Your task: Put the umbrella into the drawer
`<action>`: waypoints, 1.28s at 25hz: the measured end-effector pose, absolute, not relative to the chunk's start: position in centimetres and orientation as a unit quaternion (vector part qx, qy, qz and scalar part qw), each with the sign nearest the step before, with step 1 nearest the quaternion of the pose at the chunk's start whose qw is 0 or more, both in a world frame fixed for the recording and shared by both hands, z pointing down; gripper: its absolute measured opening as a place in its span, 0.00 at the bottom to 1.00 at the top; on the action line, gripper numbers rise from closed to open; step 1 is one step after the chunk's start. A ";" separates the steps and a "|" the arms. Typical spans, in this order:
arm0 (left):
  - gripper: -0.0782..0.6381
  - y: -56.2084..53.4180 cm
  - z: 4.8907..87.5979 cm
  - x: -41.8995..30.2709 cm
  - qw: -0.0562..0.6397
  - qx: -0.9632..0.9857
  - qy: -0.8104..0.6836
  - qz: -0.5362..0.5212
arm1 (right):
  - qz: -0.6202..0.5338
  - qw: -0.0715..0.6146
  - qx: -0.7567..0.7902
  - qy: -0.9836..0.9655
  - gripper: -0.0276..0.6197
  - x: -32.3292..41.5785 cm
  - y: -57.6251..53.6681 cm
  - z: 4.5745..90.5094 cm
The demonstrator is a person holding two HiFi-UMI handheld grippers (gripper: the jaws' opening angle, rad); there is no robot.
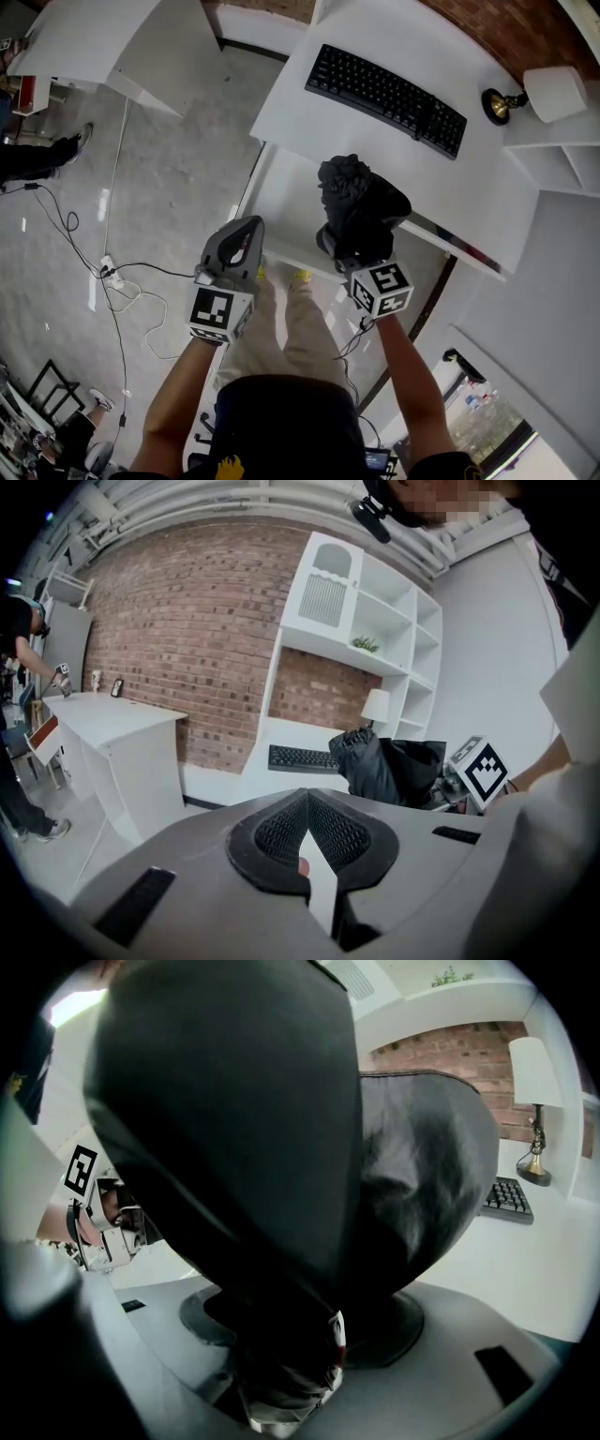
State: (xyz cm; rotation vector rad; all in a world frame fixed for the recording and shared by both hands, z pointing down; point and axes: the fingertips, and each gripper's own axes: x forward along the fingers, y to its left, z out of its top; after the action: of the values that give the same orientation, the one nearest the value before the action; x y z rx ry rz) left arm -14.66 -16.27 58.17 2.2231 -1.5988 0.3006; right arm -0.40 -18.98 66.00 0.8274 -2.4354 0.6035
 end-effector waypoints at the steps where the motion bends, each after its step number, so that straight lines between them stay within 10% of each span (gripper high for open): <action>1: 0.13 -16.4 58.7 -14.7 0.196 0.791 -0.569 0.109 | 0.221 0.254 0.297 -0.894 0.44 -0.6 -19.0 66.6; 32: 0.13 -14.0 70.6 -14.7 0.280 0.763 -0.563 0.148 | 0.298 0.396 0.220 -0.840 0.44 -5.0 -18.1 85.9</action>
State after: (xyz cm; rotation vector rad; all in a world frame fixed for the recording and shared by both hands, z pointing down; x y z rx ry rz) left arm -14.74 -13.99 70.56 2.0459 -1.5093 0.3961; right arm -4.96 -18.14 85.87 0.5570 -2.1302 0.7555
